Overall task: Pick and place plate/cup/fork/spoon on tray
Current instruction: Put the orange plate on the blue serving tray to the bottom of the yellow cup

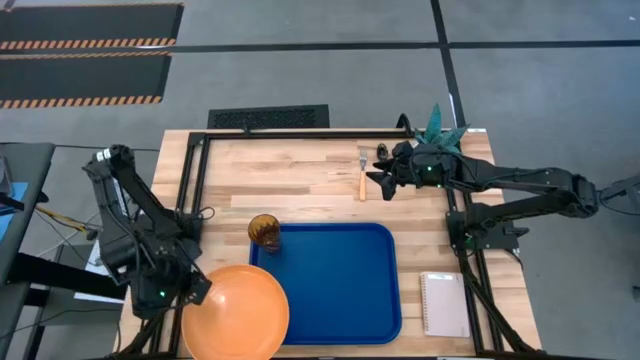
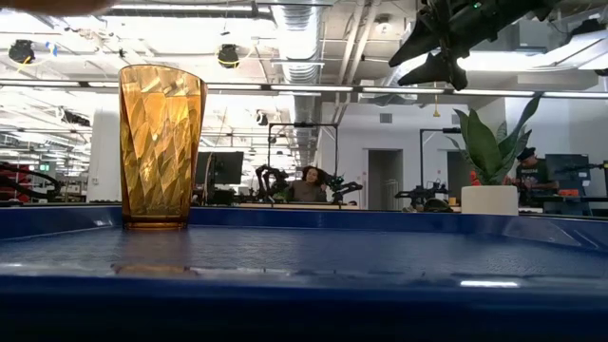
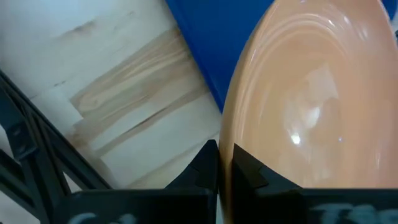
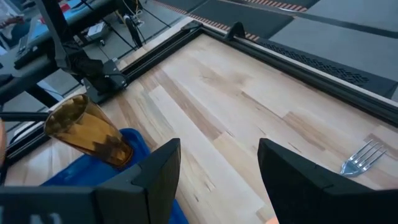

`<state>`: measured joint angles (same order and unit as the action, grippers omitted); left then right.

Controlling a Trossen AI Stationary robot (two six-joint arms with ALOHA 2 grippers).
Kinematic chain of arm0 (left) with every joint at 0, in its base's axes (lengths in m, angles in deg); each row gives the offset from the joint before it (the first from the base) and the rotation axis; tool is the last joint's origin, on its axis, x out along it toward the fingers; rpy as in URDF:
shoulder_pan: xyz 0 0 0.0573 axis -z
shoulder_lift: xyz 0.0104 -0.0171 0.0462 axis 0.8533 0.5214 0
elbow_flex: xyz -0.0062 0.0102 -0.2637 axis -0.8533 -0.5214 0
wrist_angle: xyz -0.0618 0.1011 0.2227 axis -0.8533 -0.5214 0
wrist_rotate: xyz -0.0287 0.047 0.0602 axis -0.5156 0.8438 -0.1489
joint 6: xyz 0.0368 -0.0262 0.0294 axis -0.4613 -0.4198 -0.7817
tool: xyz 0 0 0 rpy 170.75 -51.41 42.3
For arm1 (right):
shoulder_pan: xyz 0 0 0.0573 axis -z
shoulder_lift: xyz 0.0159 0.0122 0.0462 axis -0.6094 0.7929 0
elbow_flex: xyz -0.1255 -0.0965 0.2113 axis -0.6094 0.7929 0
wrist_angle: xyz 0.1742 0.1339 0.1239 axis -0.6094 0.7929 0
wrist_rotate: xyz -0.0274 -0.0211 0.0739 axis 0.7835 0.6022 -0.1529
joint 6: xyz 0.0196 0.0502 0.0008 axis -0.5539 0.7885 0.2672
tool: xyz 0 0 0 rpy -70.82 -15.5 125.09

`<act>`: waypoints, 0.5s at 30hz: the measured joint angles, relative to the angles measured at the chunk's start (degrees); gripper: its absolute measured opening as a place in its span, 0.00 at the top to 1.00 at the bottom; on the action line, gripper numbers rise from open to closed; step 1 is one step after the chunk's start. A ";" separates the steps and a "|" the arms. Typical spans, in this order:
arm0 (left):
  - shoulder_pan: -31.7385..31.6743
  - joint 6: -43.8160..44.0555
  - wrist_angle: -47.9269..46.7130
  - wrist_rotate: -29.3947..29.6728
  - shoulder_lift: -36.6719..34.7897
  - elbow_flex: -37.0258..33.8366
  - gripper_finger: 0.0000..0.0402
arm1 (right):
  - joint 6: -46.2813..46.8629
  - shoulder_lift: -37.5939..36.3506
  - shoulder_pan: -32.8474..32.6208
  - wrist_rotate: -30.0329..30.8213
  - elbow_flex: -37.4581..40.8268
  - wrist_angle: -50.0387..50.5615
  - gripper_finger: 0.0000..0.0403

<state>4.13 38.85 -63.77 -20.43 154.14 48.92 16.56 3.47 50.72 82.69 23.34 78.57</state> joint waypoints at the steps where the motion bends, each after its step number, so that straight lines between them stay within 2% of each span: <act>1: -0.01 0.09 0.61 -0.49 0.00 -0.65 1.00 | -0.06 0.00 0.00 0.02 0.00 -0.04 0.41; 15: -0.08 3.36 7.64 -1.87 -0.15 -11.36 1.00 | -0.28 0.00 0.11 0.12 0.00 -0.09 0.41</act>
<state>4.06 42.22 -56.13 -22.31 153.99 37.55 16.28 3.47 50.83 82.82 23.34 78.48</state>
